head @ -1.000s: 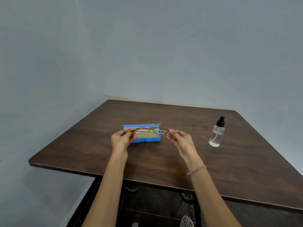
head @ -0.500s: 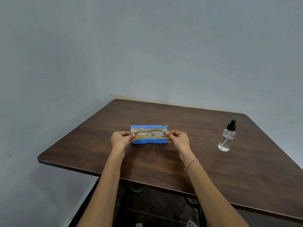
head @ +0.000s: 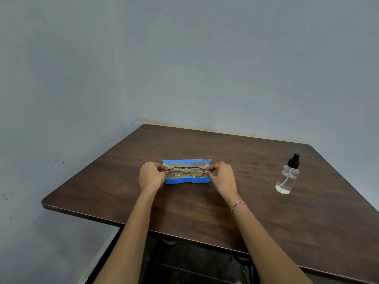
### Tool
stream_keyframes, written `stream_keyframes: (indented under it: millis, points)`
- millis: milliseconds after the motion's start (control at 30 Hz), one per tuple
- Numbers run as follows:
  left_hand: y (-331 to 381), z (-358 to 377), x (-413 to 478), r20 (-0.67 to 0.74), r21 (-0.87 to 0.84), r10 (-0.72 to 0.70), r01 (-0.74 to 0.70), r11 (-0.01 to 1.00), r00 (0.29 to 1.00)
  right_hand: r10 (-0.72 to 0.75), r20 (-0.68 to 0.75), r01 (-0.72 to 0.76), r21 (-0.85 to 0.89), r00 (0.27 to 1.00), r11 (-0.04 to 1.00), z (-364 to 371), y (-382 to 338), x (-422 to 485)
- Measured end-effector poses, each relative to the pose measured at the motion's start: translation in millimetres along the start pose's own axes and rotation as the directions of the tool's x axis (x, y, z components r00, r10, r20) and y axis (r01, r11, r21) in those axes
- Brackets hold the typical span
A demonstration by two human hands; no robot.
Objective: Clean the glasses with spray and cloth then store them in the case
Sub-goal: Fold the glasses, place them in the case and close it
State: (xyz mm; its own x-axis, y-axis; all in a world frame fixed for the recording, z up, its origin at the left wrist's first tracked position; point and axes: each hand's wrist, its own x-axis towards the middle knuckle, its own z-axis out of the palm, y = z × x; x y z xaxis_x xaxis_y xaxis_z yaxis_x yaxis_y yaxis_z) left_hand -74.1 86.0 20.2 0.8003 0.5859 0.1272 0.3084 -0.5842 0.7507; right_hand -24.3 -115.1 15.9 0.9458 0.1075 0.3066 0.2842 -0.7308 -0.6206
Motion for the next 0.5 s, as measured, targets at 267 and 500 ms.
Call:
stream_keyframes:
  millis: [267,500]
  points:
    - [-2.3,7.7,-1.3,-0.062,0.174,0.052,-0.041,0.984,0.997,-0.029,-0.02,0.024,-0.227,0.999,0.974,3.9,-4.4,-0.4]
    - [-1.6,10.4,2.4,-0.039,0.296,0.098,-0.082,0.952,0.994,-0.026,-0.003,0.023,-0.332,1.0,0.943,4.3,-10.2,0.3]
